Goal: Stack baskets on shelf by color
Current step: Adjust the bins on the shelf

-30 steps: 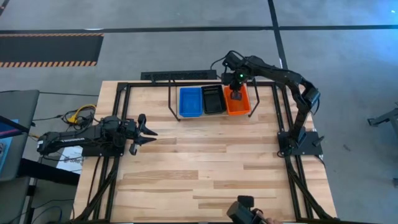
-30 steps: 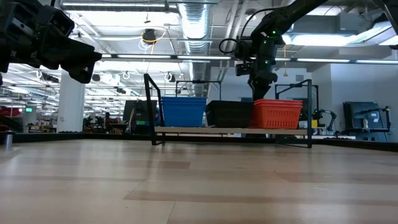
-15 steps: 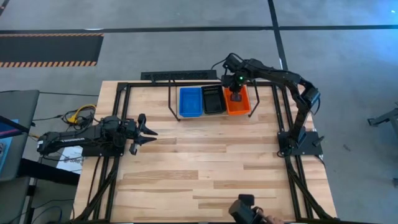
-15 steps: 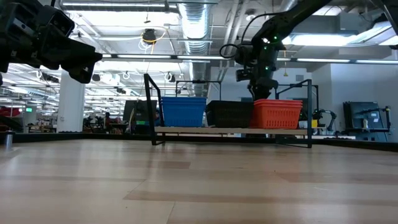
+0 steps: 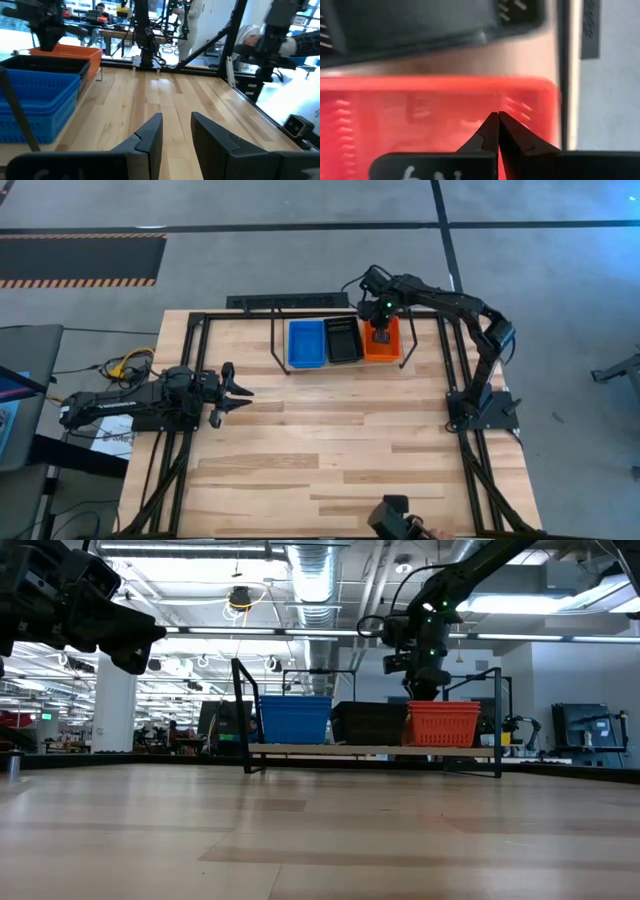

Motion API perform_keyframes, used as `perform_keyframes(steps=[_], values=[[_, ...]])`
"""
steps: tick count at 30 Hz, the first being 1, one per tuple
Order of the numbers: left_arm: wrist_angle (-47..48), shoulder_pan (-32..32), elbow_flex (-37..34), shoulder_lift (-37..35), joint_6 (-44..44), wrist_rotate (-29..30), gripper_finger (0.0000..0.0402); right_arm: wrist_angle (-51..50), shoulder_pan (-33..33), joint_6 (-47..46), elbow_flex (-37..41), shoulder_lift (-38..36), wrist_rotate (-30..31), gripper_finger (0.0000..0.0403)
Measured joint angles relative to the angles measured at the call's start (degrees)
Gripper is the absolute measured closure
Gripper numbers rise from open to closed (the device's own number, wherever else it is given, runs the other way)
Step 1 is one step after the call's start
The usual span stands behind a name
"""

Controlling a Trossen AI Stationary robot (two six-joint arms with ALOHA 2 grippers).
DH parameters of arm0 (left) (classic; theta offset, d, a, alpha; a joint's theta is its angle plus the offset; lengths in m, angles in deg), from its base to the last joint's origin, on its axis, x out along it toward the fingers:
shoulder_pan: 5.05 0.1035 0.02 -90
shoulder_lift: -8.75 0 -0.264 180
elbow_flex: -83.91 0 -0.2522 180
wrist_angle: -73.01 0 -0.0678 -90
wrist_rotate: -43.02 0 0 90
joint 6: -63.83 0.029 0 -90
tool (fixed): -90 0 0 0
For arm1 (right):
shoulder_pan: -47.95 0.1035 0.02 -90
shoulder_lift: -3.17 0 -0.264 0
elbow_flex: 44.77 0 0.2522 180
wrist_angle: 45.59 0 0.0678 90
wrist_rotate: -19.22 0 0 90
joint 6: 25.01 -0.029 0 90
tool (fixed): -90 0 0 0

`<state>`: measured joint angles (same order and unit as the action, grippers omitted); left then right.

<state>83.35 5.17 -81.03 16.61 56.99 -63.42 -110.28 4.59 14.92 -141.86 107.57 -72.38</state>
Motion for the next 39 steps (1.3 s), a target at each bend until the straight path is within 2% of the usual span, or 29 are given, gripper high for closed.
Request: perform_keyframes(steps=[15,24,39], values=[[0.00,-0.02,0.02,0.01,-0.08,0.76,0.0313,-10.59,8.73,-0.83,0.00,-0.02,-1.91,0.0374],[0.00,-0.02,0.00,0.01,-0.07,0.74,0.0313,-17.95,9.63,-0.88,0.00,-0.07,-2.03,0.0375],[0.00,0.00,0.00,0.00,-0.05,0.17,0.0313,-23.24,10.65,-1.50,-0.02,-0.20,-1.93,0.0374]])
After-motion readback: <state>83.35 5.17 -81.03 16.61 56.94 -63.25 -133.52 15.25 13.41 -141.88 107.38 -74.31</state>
